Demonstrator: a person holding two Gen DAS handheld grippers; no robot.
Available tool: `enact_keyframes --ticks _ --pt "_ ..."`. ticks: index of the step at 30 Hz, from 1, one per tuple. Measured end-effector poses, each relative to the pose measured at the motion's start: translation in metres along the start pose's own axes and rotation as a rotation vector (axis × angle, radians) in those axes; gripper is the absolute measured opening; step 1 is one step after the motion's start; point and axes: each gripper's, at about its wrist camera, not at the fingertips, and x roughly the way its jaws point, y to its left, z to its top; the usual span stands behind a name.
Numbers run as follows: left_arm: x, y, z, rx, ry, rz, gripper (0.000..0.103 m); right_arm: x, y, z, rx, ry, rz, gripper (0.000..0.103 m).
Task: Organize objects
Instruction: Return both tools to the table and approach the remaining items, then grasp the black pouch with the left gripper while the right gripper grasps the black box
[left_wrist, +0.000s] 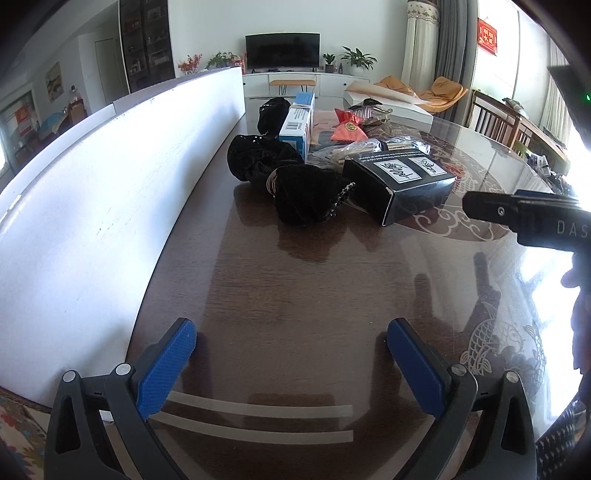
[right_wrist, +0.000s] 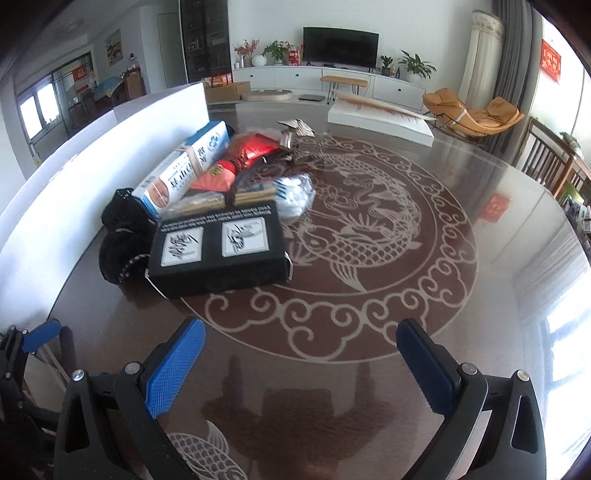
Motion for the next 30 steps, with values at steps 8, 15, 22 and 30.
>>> enact_keyframes --ticks 8,15,22,30 --pt "0.001 -0.001 0.001 0.002 -0.003 0.000 0.103 0.045 0.054 0.025 -0.207 -0.001 -0.082 0.103" --pt "0.003 -0.001 0.000 0.002 -0.009 -0.001 0.103 0.025 -0.053 -0.022 0.110 0.036 -0.200 0.102" --pt "0.004 -0.002 0.001 0.001 -0.008 -0.001 0.103 0.002 -0.112 -0.076 0.258 0.073 -0.175 0.103" --pt "0.011 -0.010 0.016 0.015 0.094 -0.036 0.103 0.006 -0.101 -0.073 0.238 0.065 -0.161 0.103"
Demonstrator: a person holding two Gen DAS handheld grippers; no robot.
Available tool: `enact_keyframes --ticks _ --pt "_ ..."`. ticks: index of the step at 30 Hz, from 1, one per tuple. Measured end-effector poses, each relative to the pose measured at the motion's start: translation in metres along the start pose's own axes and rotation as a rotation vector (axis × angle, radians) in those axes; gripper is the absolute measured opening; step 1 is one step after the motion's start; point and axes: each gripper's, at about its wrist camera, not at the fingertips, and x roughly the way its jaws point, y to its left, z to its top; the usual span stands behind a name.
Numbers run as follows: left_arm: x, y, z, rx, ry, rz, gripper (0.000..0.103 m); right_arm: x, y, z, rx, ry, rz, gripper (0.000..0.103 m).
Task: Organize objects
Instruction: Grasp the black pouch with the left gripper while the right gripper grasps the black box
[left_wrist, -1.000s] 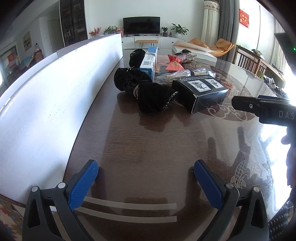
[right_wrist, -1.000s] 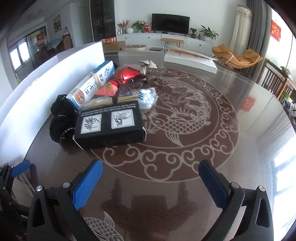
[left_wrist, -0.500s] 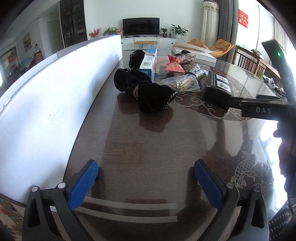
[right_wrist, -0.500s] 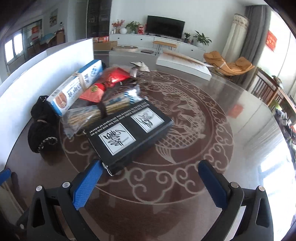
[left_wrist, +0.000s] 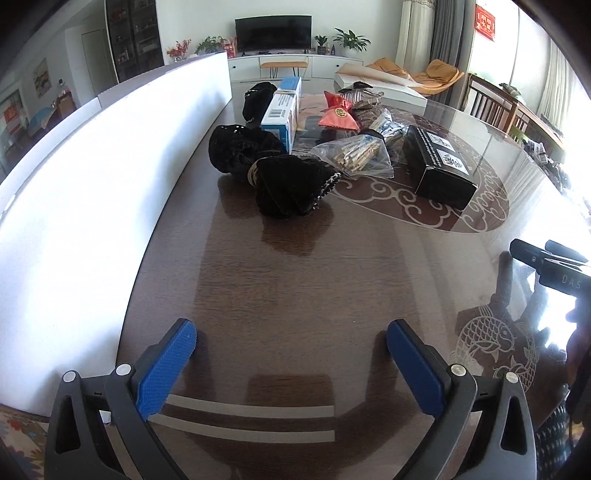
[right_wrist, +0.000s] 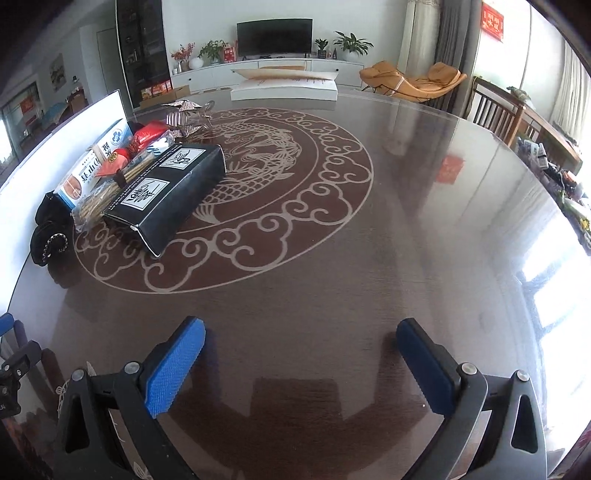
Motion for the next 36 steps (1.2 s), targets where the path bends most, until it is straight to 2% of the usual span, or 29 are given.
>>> enact_keyframes --ticks 4,6,9,11,13,14,15,17,20,22,23,24,25,26,30,31,32,34,35,36 --pt "0.006 0.020 0.038 -0.182 -0.005 -0.054 0.103 -0.002 0.001 -0.001 -0.009 -0.008 -0.014 0.103" --pt "0.013 0.028 0.063 -0.260 -0.017 -0.053 0.103 -0.003 0.002 -0.002 -0.017 -0.012 -0.022 0.103" --pt "0.041 0.030 0.092 -0.299 0.023 -0.013 0.103 -0.003 0.003 -0.001 -0.024 -0.013 -0.016 0.103" --pt "0.059 0.030 0.099 -0.298 0.043 0.024 0.103 -0.003 0.003 -0.001 -0.024 -0.013 -0.014 0.103" --pt "0.056 0.024 0.097 -0.239 -0.010 0.053 0.081 -0.003 0.002 -0.001 -0.022 -0.012 -0.009 0.103" --pt "0.053 0.020 0.094 -0.197 -0.020 0.047 0.062 -0.003 0.001 -0.002 -0.021 -0.011 -0.007 0.103" --pt "0.049 0.016 0.090 -0.153 -0.021 0.040 0.052 -0.003 0.001 -0.002 -0.021 -0.012 -0.007 0.103" --pt "0.038 0.013 0.074 -0.074 -0.016 0.012 0.050 -0.003 0.001 -0.003 -0.022 -0.012 -0.007 0.103" --pt "0.017 0.015 0.043 0.011 -0.016 -0.015 0.050 -0.004 0.002 -0.003 -0.025 -0.015 -0.011 0.103" --pt "0.007 0.020 0.029 0.027 -0.018 -0.032 0.052 -0.005 0.003 -0.004 -0.026 -0.020 -0.017 0.103" --pt "0.006 0.023 0.025 0.023 -0.015 -0.039 0.061 -0.005 0.003 -0.004 -0.027 -0.022 -0.021 0.103" --pt "0.006 0.026 0.023 0.010 -0.008 -0.049 0.079 -0.006 0.002 -0.004 -0.027 -0.024 -0.025 0.103" --pt "0.007 0.029 0.022 -0.007 -0.005 -0.065 0.087 -0.006 0.003 -0.004 -0.027 -0.025 -0.028 0.103" --pt "0.008 0.028 0.022 -0.005 -0.016 -0.074 0.087 -0.006 0.002 -0.004 -0.027 -0.026 -0.030 0.103" --pt "0.020 0.019 0.029 0.023 -0.012 0.015 0.089 -0.006 0.001 -0.004 -0.022 -0.025 -0.034 0.103" --pt "0.020 0.019 0.029 0.012 -0.019 0.016 0.089 -0.005 0.001 -0.004 -0.022 -0.022 -0.031 0.103" --pt "0.021 0.020 0.030 -0.001 -0.026 0.024 0.086 -0.005 0.001 -0.004 -0.023 -0.018 -0.026 0.103" --pt "0.019 0.023 0.031 -0.019 -0.062 0.038 0.062 -0.004 0.000 -0.003 -0.015 -0.012 -0.013 0.103" --pt "0.017 0.024 0.030 -0.017 -0.079 0.042 0.040 -0.003 -0.002 -0.003 0.001 -0.002 -0.003 0.103" --pt "0.016 0.025 0.029 -0.017 -0.086 0.048 0.036 -0.002 -0.005 -0.001 0.038 0.016 0.005 0.103"
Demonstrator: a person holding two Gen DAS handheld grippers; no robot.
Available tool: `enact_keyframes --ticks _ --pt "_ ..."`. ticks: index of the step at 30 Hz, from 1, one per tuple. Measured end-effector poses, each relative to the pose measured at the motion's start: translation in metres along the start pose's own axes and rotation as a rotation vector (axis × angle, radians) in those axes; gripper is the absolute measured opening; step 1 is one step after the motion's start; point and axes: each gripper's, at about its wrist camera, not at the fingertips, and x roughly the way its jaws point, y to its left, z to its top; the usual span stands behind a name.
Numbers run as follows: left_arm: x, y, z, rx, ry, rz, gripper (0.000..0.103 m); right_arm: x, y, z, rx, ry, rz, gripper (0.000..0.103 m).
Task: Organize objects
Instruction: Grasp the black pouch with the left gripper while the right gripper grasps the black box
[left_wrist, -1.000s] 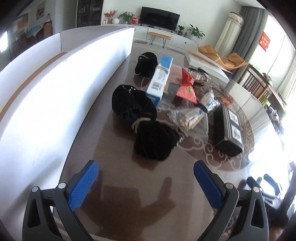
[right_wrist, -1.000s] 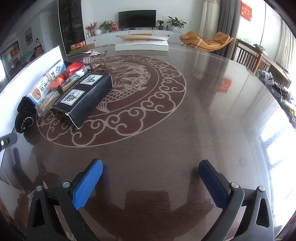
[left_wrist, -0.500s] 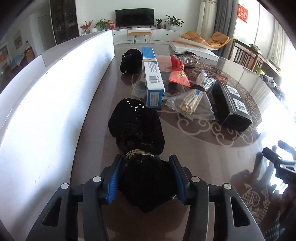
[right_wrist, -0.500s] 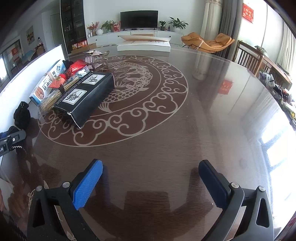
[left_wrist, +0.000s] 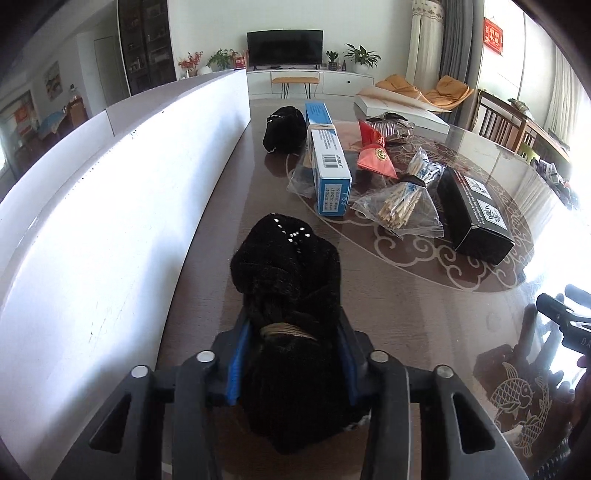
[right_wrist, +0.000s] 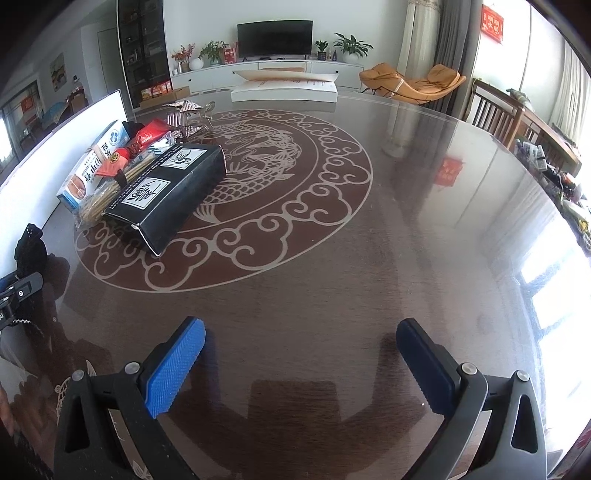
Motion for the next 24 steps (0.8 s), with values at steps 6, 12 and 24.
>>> enact_keyframes --ticks 6,12,24 --pt "-0.002 0.000 -0.001 -0.001 -0.009 0.005 0.035 -0.001 0.029 0.076 0.222 0.086 0.278 0.103" --pt "-0.003 0.001 -0.001 -0.002 -0.010 0.000 0.035 0.052 0.100 0.136 -0.013 0.266 0.107 0.098" --pt "-0.029 0.000 -0.010 -0.049 -0.012 -0.152 0.032 -0.005 0.054 0.112 0.046 0.283 0.310 0.058"
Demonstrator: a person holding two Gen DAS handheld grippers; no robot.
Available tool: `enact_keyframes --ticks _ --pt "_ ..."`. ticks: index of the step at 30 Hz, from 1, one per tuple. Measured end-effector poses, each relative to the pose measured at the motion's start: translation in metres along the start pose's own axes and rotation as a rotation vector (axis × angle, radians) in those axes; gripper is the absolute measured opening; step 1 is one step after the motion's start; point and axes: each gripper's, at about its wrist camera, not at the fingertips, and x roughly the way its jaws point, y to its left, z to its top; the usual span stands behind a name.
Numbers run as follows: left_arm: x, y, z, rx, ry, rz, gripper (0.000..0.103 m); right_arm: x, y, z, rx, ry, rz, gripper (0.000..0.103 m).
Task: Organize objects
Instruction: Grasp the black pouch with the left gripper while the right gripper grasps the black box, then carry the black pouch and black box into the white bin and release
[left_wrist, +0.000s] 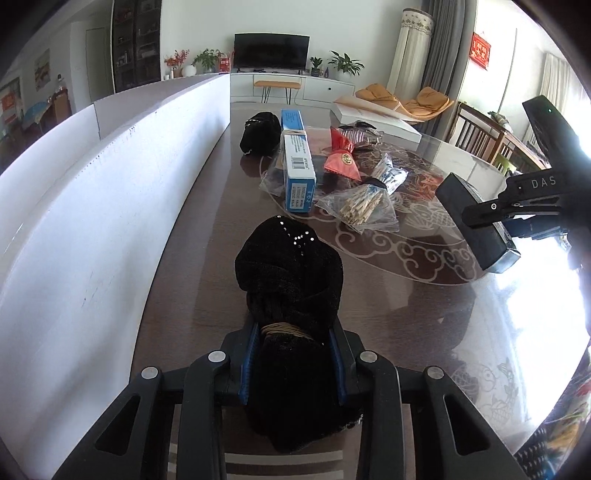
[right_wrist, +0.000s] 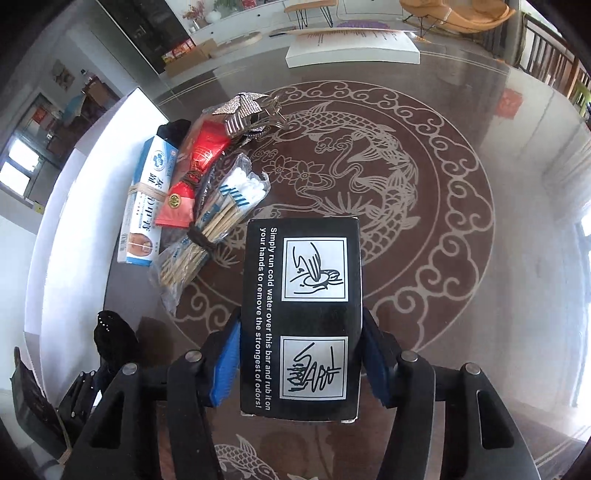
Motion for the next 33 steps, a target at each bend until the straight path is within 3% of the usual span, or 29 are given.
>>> enact_keyframes --ticks 3,7,12,18,22,25,27,30,33 --pt "-0.029 0.000 0.007 -0.054 -0.040 -0.055 0.032 -0.027 0.014 -0.004 0.001 -0.048 0.085 0.058" --pt "-0.084 0.021 0.033 -0.125 -0.149 -0.083 0.032 -0.056 0.066 -0.003 -0.063 -0.126 0.202 0.059" --pt "-0.131 0.091 0.063 -0.226 -0.236 0.014 0.032 -0.060 0.180 0.006 -0.224 -0.186 0.319 0.059" --pt "-0.115 0.193 0.070 -0.324 -0.146 0.244 0.032 -0.026 0.301 -0.003 -0.404 -0.149 0.383 0.059" --pt "-0.090 0.235 0.063 -0.354 -0.022 0.316 0.036 0.019 0.352 -0.019 -0.506 -0.088 0.318 0.061" --pt "-0.079 0.247 0.053 -0.387 0.022 0.320 0.056 0.045 0.360 -0.027 -0.516 -0.046 0.288 0.071" --pt "-0.080 0.242 0.049 -0.386 -0.006 0.322 0.072 0.045 0.353 -0.031 -0.511 -0.071 0.283 0.073" --pt "-0.090 0.222 0.047 -0.381 -0.070 0.341 0.075 0.034 0.326 -0.035 -0.518 -0.147 0.247 0.081" --pt "-0.108 0.182 0.044 -0.369 -0.157 0.279 0.075 0.018 0.281 -0.045 -0.522 -0.277 0.168 0.092"
